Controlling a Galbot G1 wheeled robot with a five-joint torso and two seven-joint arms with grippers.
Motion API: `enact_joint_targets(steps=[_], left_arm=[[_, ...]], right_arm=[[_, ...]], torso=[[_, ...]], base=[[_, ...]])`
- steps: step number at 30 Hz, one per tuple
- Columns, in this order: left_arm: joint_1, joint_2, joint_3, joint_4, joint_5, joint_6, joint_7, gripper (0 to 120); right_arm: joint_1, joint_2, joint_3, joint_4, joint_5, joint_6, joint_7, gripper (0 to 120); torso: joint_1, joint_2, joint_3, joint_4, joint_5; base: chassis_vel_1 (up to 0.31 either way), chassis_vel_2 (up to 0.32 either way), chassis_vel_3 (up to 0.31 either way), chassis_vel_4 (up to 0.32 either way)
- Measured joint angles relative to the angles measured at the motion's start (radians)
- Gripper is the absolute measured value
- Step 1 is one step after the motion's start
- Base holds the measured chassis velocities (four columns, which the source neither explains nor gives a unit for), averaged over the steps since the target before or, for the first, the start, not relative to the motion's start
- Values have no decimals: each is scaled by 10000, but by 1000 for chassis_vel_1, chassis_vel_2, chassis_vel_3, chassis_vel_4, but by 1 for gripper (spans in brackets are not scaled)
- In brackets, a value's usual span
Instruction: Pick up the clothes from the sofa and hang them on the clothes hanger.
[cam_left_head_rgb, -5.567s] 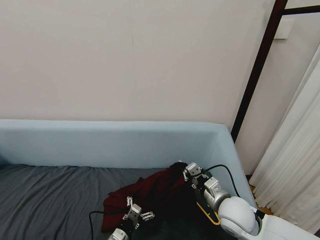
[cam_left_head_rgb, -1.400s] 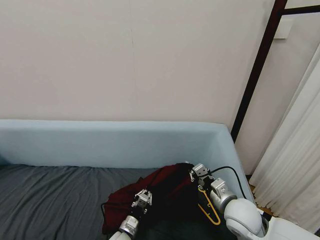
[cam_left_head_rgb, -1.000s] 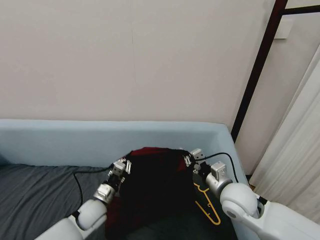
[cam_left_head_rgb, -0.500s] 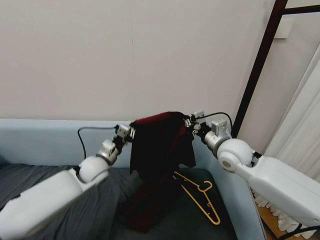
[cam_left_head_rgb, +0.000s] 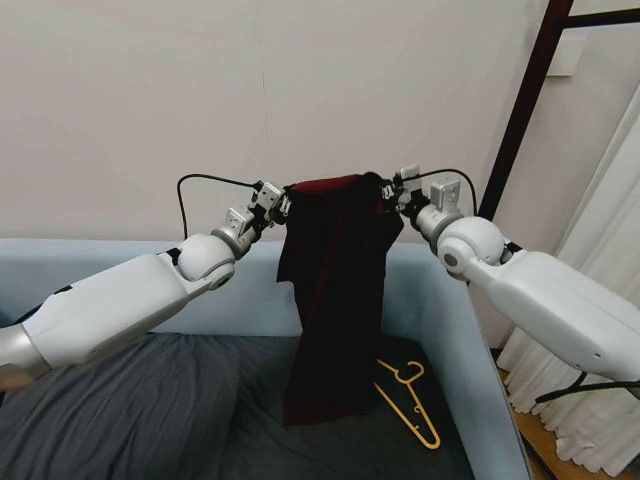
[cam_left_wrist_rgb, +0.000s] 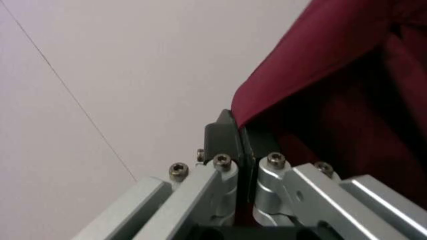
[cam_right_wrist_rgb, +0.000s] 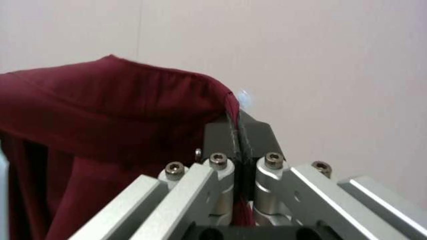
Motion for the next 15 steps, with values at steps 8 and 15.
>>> enact_joint_targets(steps=[8,15], left_arm=[[-3165,-661,2345,1234,-1097,57,611,0],[-4238,-1418,3055,2363,-1488,331,901,0]], right_arm=[[1511,411,-504,-1628,59,286,-509,0],[2798,849,-866,-2993,206,546,-672,0]], torso=[[0,-1,2,0,-2],[2,-2,2,2,-4]], base=[[0,0,0,0],[0,0,0,0]])
